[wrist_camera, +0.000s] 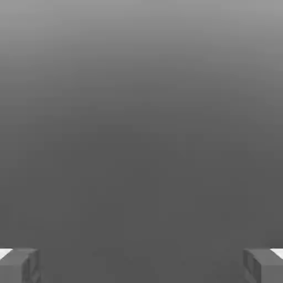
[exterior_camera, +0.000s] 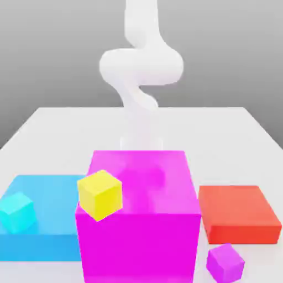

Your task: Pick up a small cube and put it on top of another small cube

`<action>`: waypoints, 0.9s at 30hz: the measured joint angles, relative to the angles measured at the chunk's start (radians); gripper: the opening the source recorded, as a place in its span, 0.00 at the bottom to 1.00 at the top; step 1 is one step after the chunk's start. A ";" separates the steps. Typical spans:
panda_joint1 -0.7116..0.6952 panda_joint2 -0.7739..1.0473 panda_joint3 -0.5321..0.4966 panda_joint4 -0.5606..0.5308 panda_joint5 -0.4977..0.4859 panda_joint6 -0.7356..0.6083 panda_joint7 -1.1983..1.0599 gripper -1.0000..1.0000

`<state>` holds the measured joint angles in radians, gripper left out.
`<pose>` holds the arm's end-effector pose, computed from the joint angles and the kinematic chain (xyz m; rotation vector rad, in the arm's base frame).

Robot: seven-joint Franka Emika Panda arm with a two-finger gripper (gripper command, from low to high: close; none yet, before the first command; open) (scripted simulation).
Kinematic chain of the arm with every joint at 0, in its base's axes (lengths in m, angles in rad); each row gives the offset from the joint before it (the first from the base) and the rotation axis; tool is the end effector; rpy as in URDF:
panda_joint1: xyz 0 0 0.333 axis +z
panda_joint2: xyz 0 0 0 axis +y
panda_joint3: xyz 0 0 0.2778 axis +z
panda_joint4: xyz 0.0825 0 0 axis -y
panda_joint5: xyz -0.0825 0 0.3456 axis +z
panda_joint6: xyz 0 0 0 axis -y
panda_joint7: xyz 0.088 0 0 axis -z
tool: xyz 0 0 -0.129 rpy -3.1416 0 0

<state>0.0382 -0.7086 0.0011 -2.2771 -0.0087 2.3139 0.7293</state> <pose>0.3791 0.0147 0.6458 -2.5447 0.9096 -0.9843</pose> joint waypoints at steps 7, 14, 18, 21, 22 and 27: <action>0.073 0.187 0.004 0.047 -0.012 0.029 -0.149 0.50; 0.164 0.458 0.024 0.114 -0.018 0.071 -0.373 0.50; 0.222 0.632 0.052 0.158 -0.023 0.097 -0.516 0.50; 0.257 0.747 0.067 0.187 -0.032 0.114 -0.606 0.50; 0.268 0.747 0.067 0.187 -0.032 0.114 -0.606 0.50; 0.289 0.909 0.095 0.226 -0.050 0.140 -0.731 0.50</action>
<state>0.3275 0.2003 0.0958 -2.0515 -0.0590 2.4537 -0.0012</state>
